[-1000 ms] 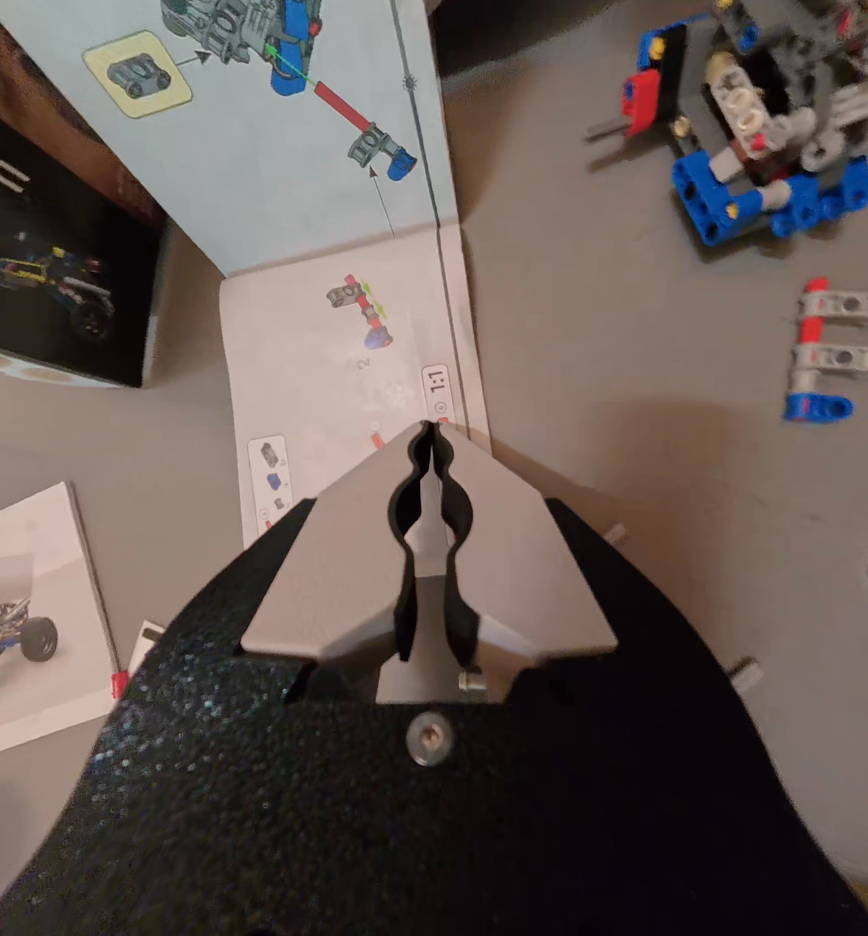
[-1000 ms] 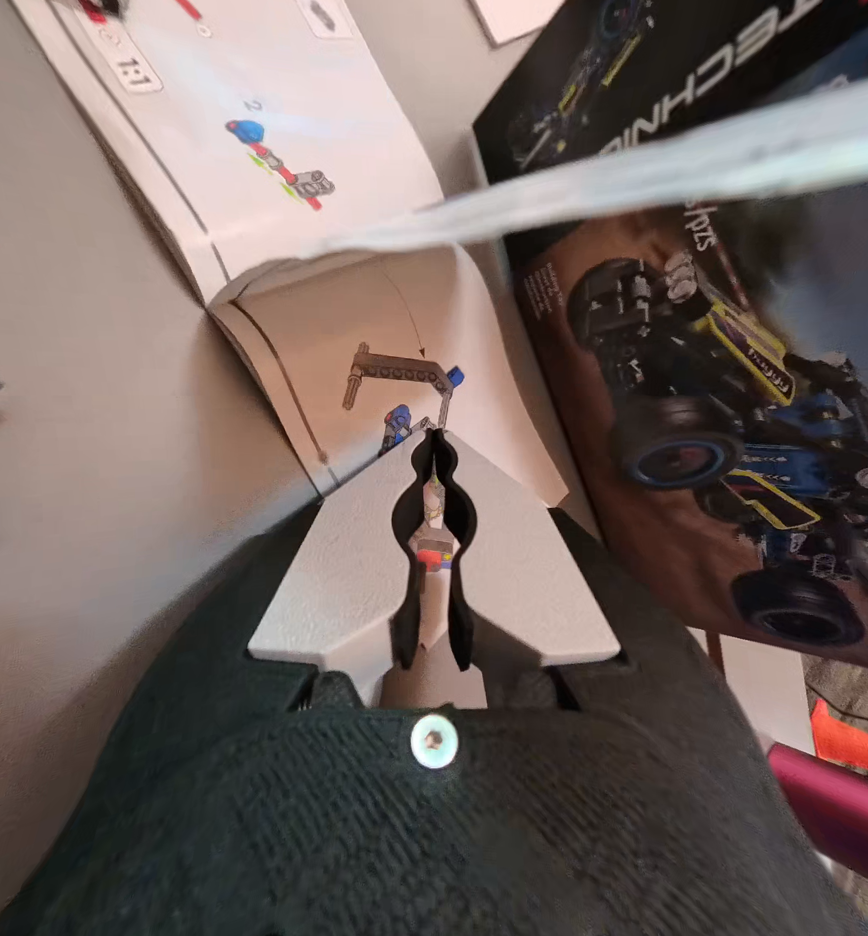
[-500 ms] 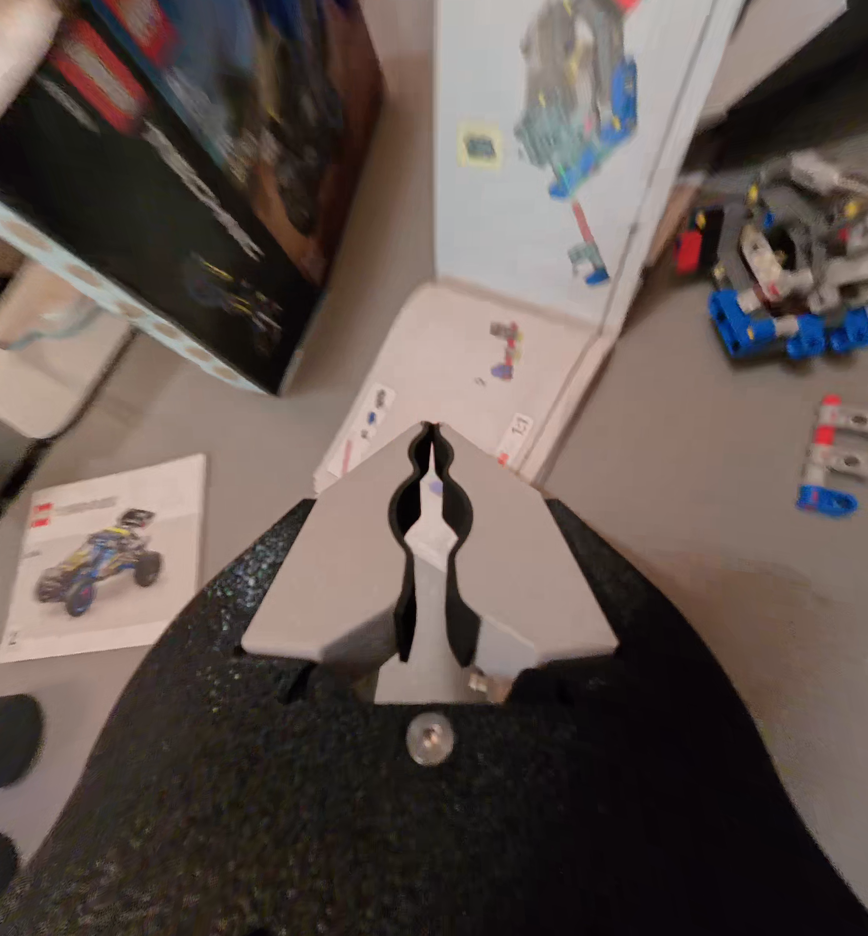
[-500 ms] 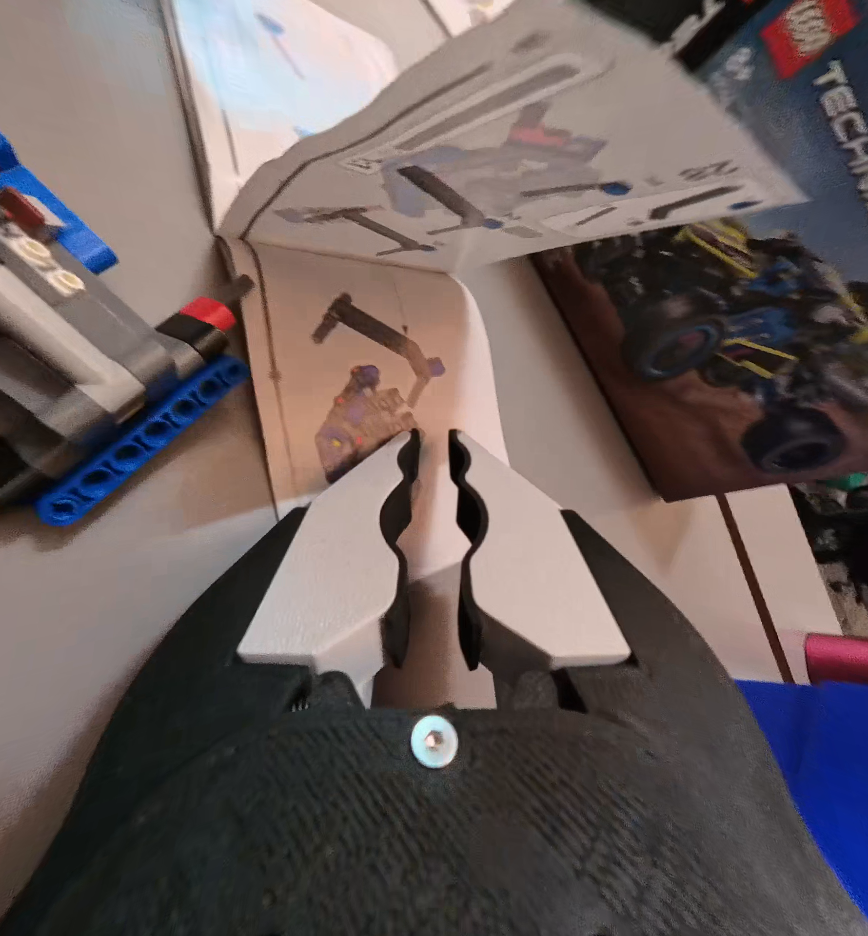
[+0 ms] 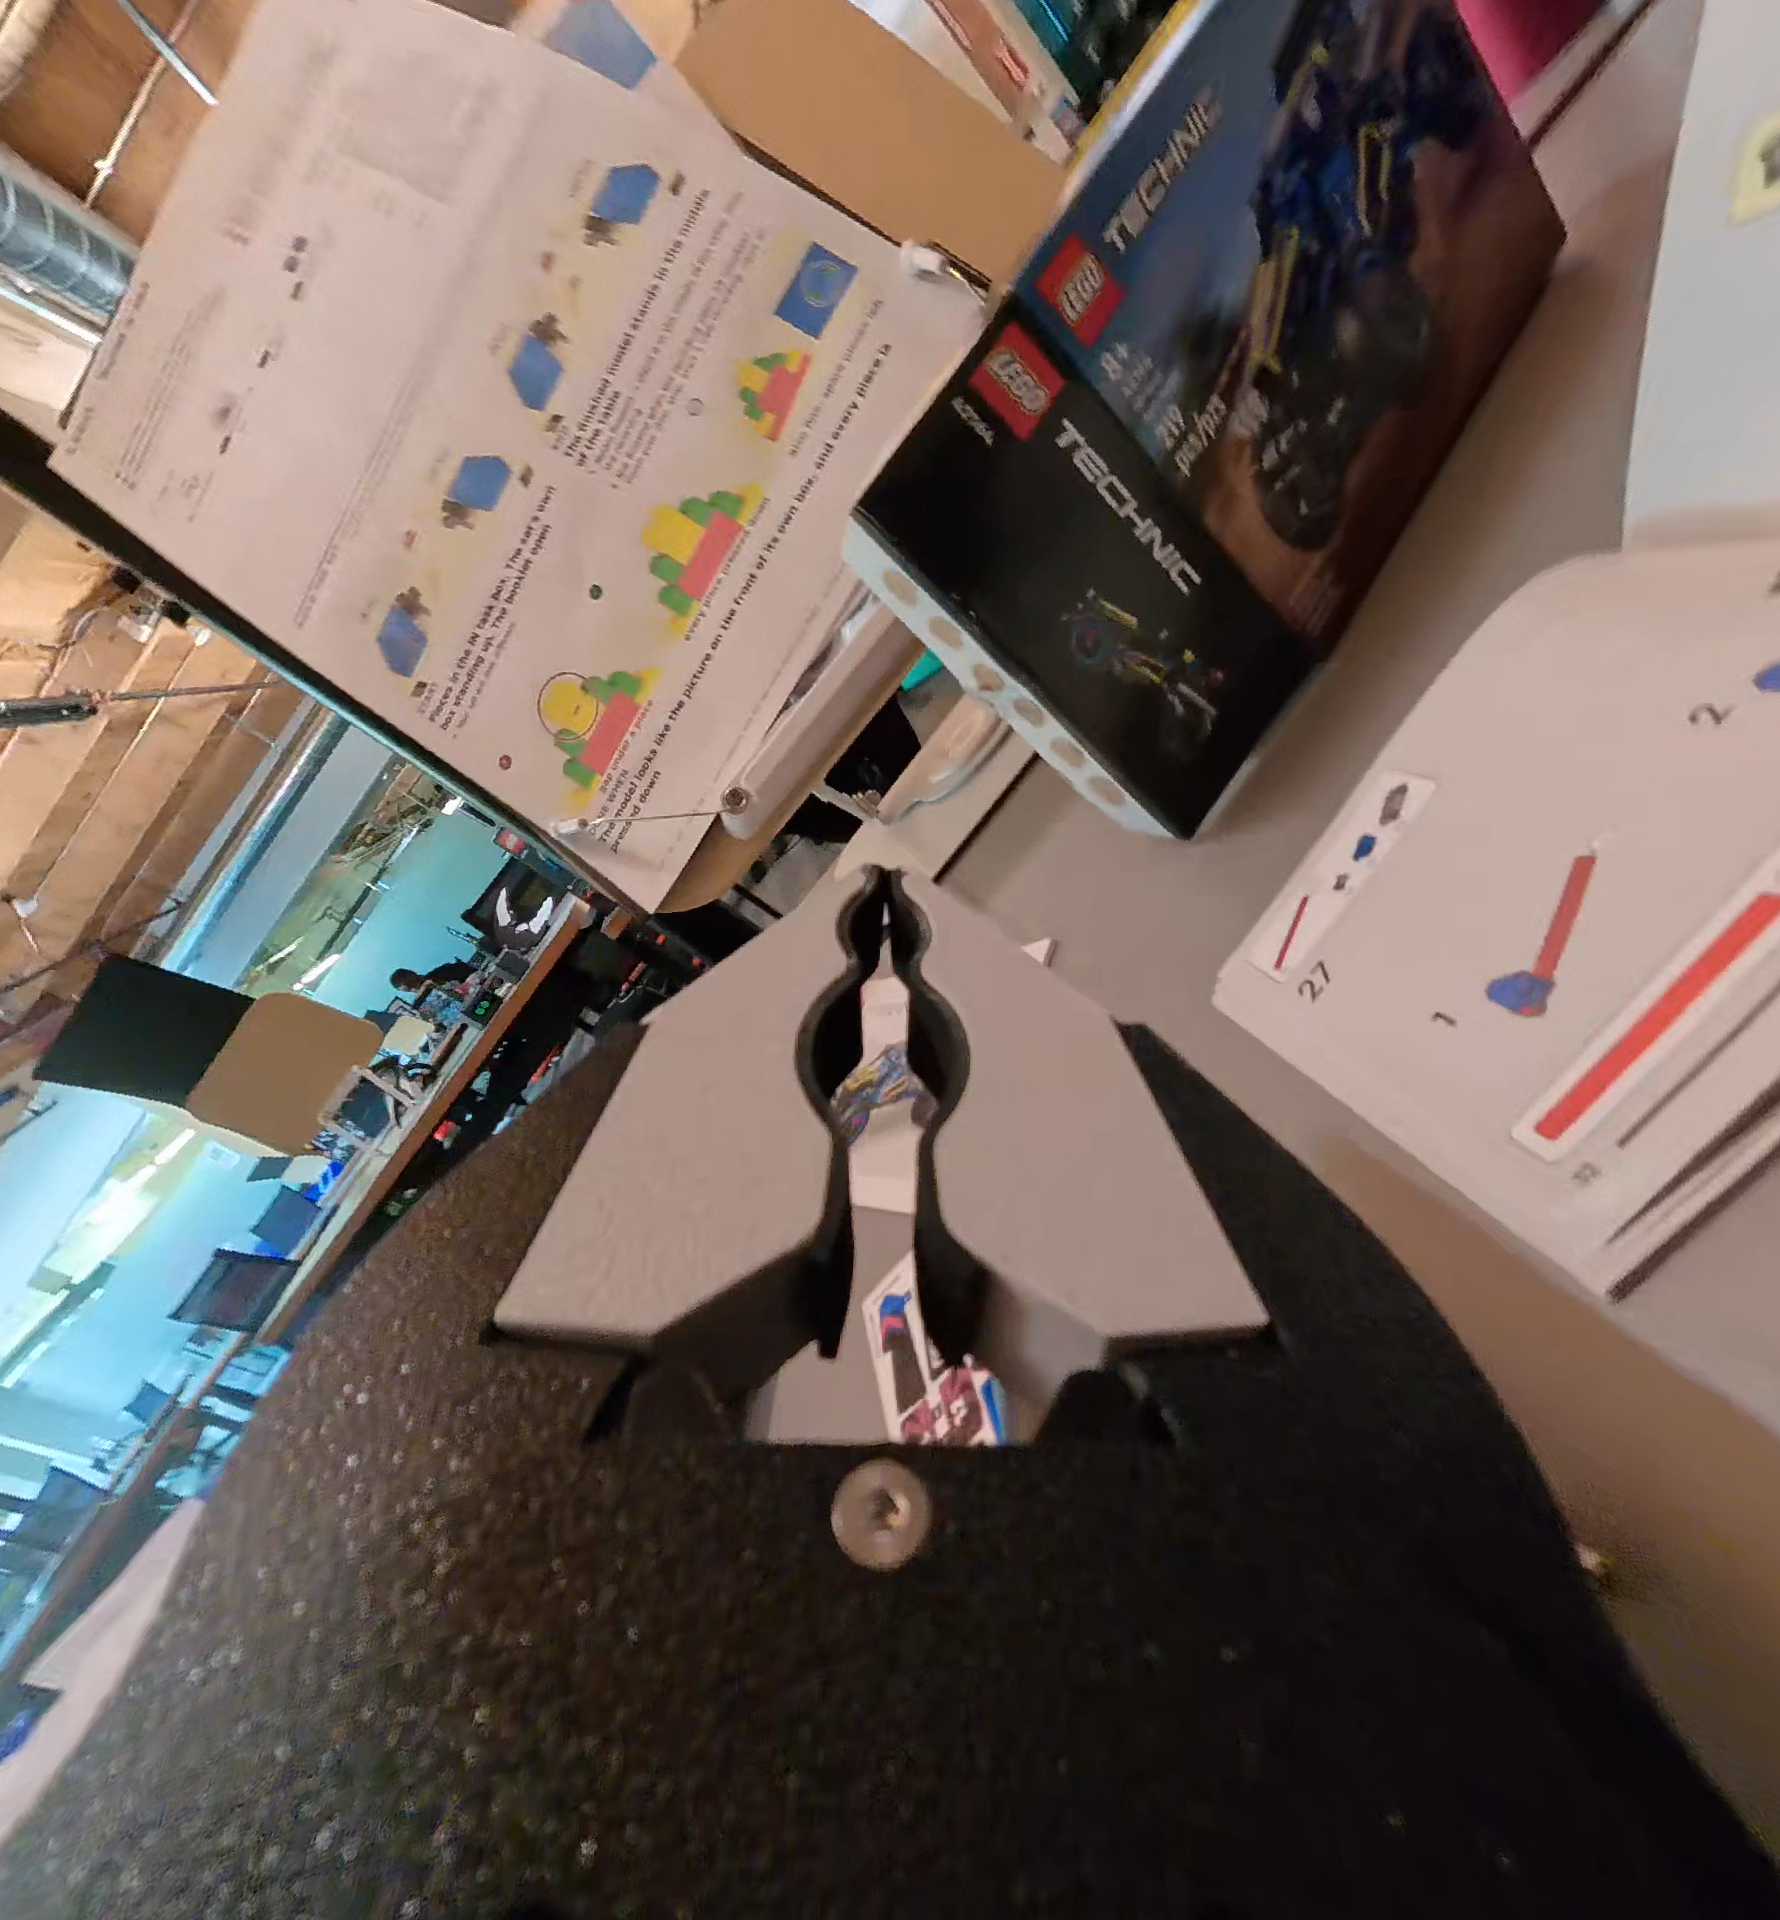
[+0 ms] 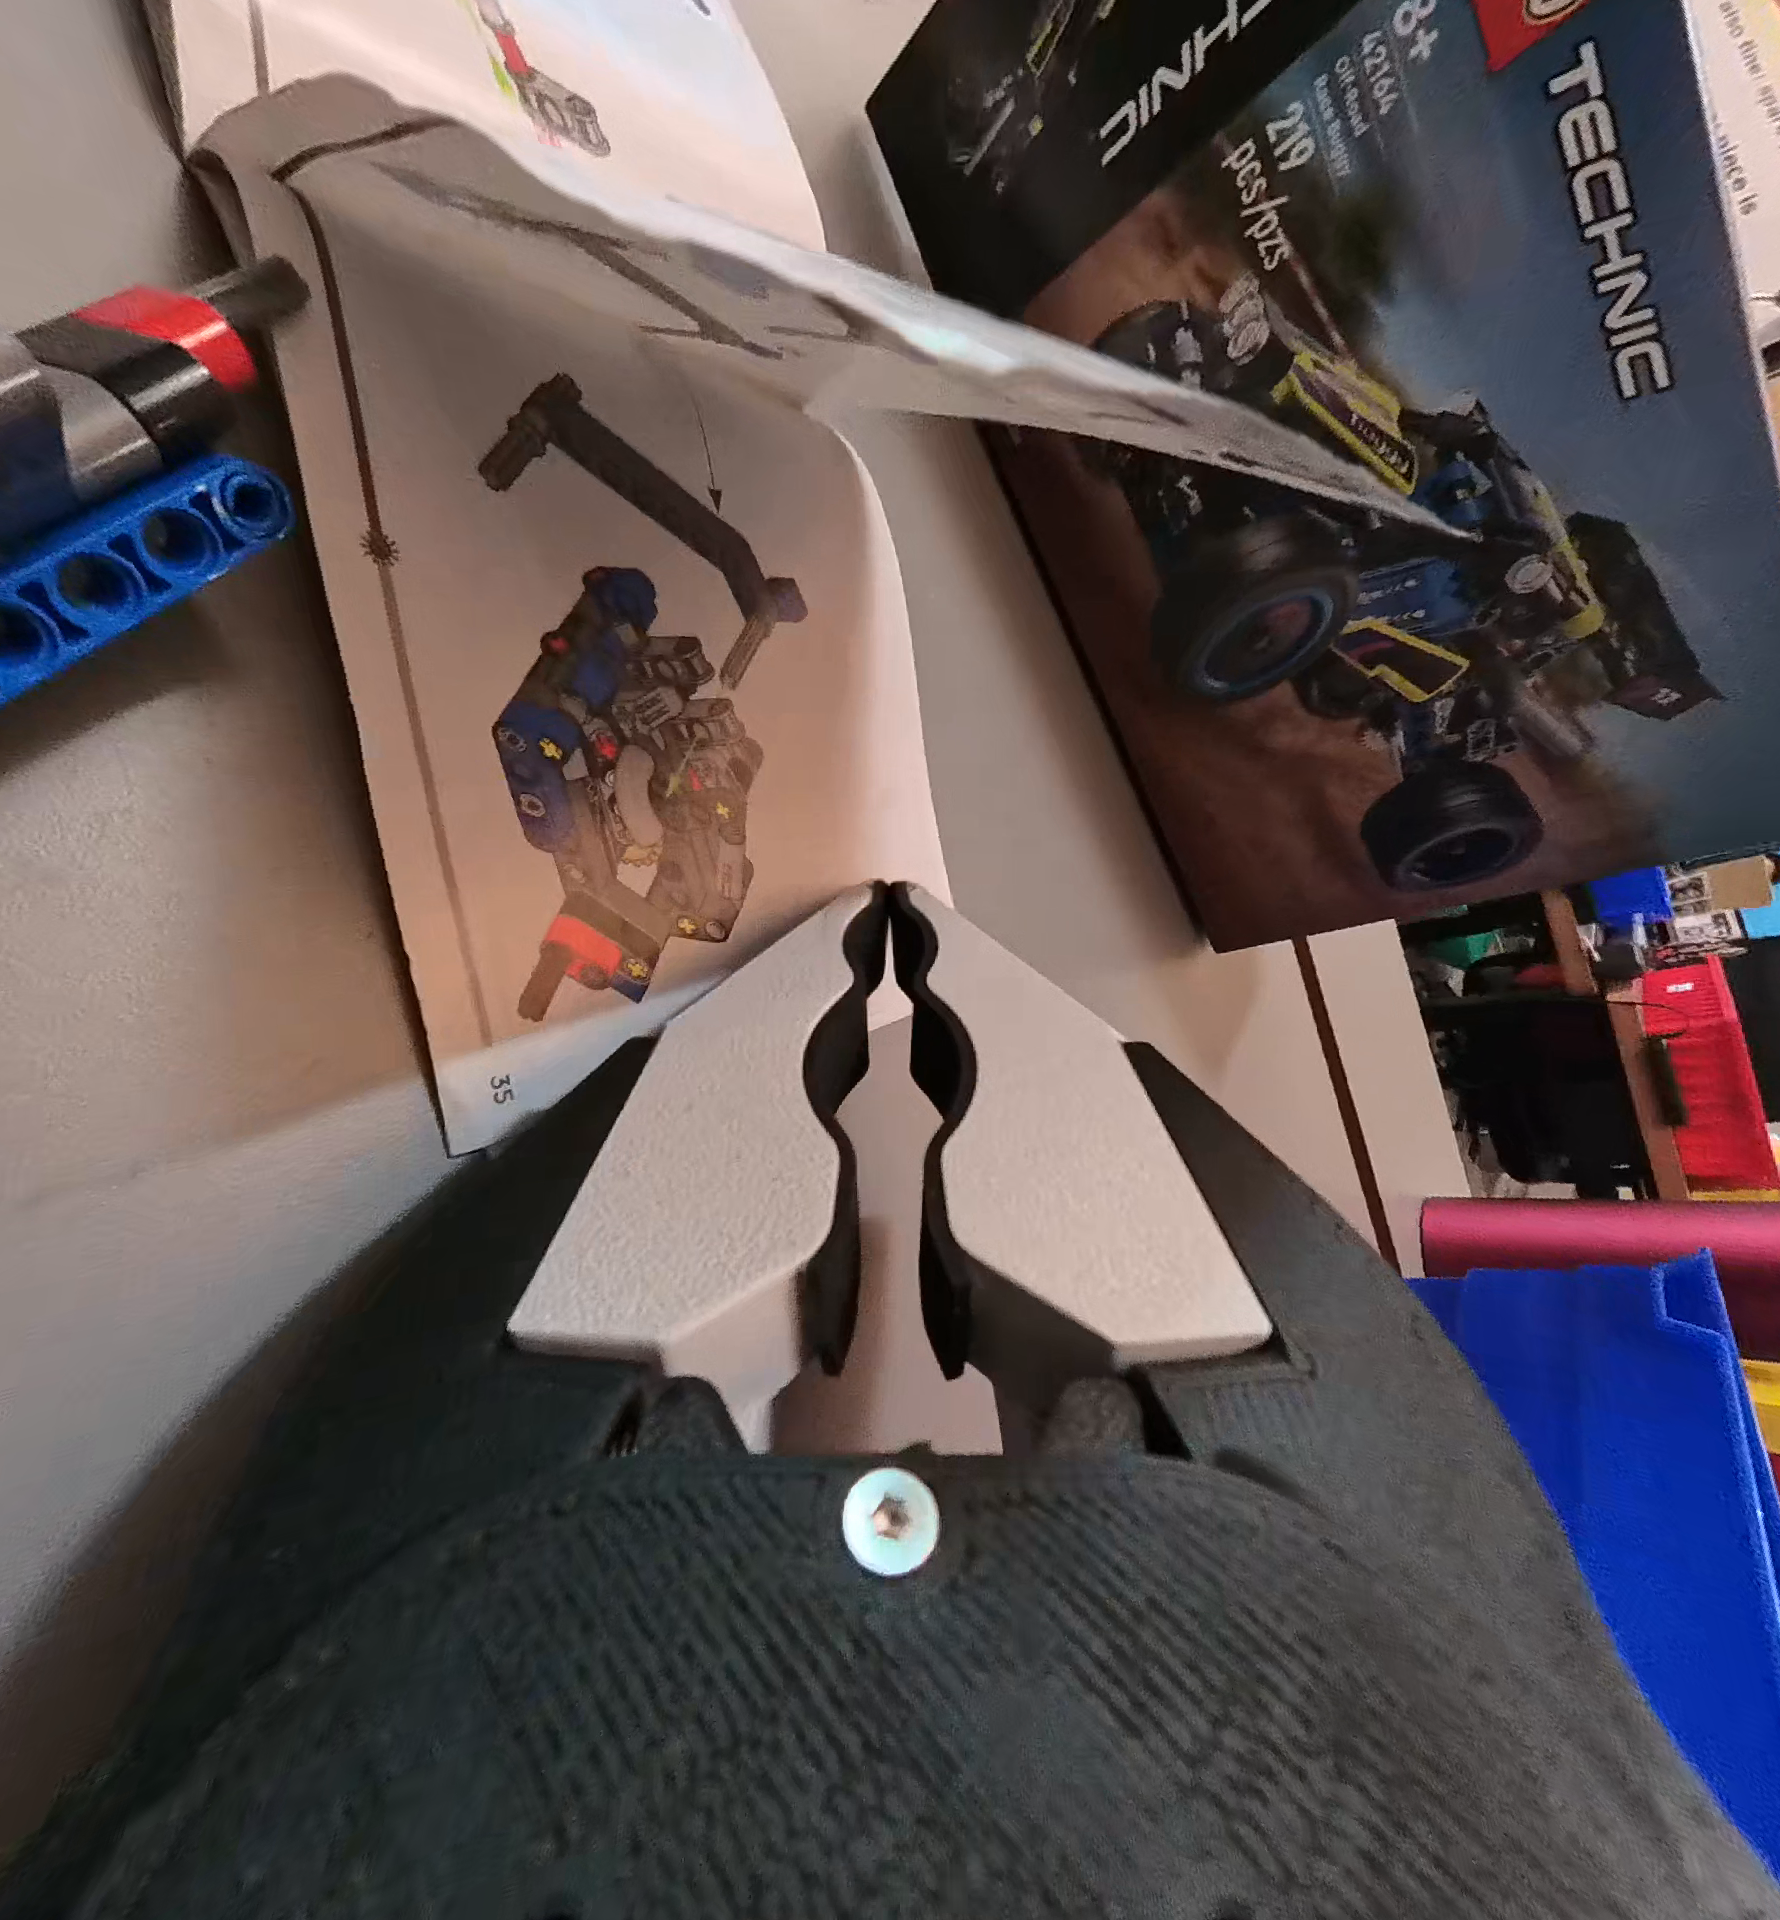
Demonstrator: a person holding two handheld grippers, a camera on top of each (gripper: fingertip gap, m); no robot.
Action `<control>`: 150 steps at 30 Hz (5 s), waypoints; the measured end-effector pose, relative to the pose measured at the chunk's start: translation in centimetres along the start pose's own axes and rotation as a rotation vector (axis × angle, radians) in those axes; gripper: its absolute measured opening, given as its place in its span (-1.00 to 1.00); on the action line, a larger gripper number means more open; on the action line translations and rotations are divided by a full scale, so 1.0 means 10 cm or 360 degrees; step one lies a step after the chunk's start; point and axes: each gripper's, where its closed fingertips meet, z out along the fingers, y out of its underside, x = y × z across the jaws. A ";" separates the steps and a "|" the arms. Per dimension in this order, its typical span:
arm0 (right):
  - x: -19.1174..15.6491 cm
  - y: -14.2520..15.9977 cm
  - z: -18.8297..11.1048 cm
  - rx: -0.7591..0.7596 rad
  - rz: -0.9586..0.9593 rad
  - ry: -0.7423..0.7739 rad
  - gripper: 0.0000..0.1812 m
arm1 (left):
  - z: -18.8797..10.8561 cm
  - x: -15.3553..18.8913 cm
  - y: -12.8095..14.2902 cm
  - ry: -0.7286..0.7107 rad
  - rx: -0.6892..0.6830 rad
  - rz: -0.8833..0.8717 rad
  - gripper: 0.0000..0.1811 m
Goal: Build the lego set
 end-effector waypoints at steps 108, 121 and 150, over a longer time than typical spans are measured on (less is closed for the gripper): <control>0.10 0.06 -0.04 -0.0023 -0.0109 0.0106 -0.90 | -0.92 1.24 -0.92 0.1071 0.0453 -0.0093 -0.94; 0.29 -0.11 -0.56 0.0107 0.0204 0.0046 -0.76 | -0.81 1.92 -1.22 0.1603 -0.0236 -0.0451 -0.38; -0.20 -1.05 -1.05 0.0876 0.0381 -0.0354 -0.48 | -0.88 1.17 -1.69 0.2513 0.0109 -0.2361 -0.50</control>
